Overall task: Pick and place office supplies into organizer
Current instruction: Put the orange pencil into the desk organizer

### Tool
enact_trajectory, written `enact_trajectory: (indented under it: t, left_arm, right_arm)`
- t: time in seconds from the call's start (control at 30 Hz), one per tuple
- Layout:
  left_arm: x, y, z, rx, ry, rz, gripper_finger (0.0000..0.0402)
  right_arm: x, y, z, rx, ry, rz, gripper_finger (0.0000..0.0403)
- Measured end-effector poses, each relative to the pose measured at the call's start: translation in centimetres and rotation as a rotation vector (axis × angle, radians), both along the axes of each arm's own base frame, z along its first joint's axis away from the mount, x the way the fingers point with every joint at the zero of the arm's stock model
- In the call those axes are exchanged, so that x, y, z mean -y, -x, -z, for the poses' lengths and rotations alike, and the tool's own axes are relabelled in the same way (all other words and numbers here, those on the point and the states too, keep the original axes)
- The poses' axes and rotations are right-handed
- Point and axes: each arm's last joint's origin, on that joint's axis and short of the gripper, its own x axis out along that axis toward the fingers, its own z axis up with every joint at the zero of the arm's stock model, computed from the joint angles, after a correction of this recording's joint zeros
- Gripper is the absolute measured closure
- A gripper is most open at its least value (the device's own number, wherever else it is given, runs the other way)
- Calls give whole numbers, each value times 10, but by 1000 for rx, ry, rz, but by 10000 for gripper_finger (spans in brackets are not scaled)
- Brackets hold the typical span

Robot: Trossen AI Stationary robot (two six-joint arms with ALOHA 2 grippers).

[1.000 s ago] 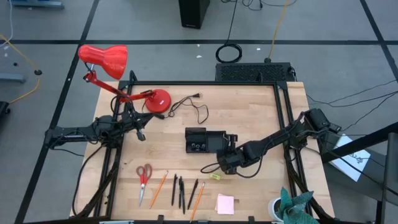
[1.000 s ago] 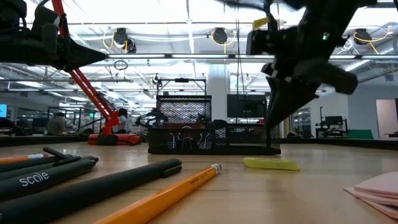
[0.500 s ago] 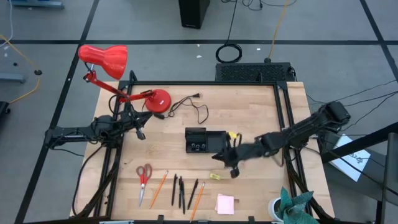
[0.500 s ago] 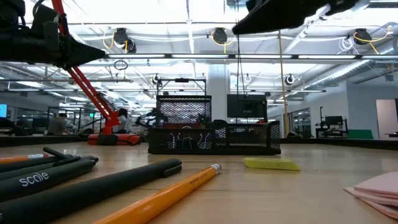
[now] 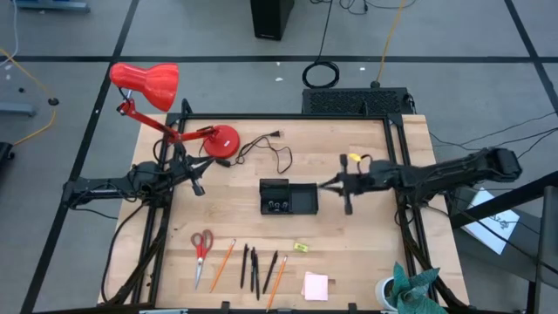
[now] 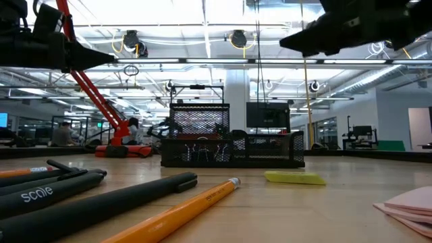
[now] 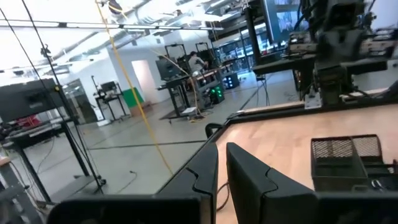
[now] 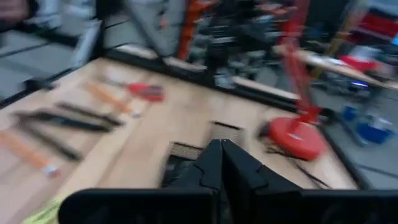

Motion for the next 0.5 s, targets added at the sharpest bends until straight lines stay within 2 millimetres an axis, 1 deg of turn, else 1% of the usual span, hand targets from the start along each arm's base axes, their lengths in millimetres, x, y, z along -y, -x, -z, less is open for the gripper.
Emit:
enact_trajectory:
  t: [0.1, 0.23, 0.33, 0.5]
  left_arm:
    - [0, 0, 0, 14, 44, 6, 362]
    - [0, 0, 2, 18, 96, 12, 362]
    - [0, 0, 4, 23, 138, 17, 362]
    - [4, -1, 1, -2, 104, 70, 362]
  right_arm:
    - [8, 12, 3, 47, -48, 47, 403]
    - [14, 23, 18, 49, -66, 81, 403]
    - [16, 29, 24, 49, -67, 93, 403]
    - [19, 34, 29, 55, -83, 41, 403]
